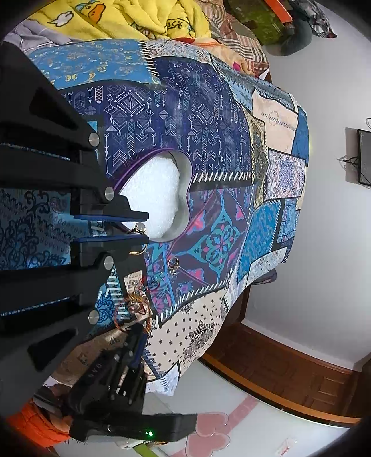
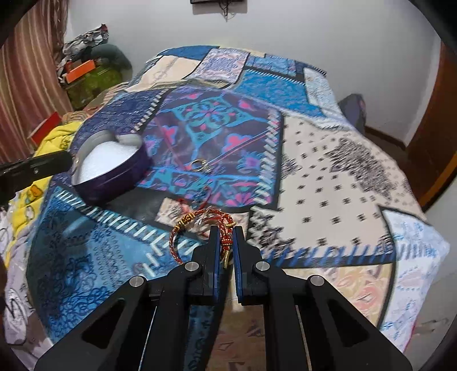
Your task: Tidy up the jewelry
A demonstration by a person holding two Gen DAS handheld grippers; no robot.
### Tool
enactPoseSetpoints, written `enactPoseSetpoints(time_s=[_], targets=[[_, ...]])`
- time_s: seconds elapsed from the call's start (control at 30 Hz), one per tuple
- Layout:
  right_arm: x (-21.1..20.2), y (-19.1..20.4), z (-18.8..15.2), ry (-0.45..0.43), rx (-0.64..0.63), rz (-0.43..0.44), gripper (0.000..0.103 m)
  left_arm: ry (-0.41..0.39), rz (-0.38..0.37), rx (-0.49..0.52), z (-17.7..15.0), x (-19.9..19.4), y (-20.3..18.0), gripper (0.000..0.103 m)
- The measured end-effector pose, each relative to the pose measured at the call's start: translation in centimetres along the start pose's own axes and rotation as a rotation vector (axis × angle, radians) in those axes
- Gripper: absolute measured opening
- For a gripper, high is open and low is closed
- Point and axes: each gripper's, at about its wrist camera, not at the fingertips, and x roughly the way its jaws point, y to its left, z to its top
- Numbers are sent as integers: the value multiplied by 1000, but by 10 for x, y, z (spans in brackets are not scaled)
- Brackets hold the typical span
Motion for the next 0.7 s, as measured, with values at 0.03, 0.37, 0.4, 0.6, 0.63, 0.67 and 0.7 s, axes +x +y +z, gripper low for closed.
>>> enactPoseSetpoints(time_s=[0.03, 0.37, 0.4, 0.6, 0.63, 0.67, 0.7], targets=[[0, -1, 0, -2, -2, -11, 8, 1, 1, -2, -1, 0, 1, 7], [3, -14, -10, 43, 12, 24, 8, 5, 7, -11, -2, 3, 5, 7], [1, -15, -11, 38, 17, 38, 8, 7, 8, -11, -2, 4, 5, 7], [-10, -17, -3, 16, 49, 98, 29, 10, 14, -4, -4, 5, 5, 7], [-14, -16, 0, -1, 48, 107, 37, 10, 14, -4, -4, 6, 6, 7], [-15, -14, 3, -13, 42, 111, 38, 11, 14, -4, -4, 6, 6, 7], [-16, -10, 8, -24, 29, 118, 38, 12, 15, -4, -4, 7, 6, 7]])
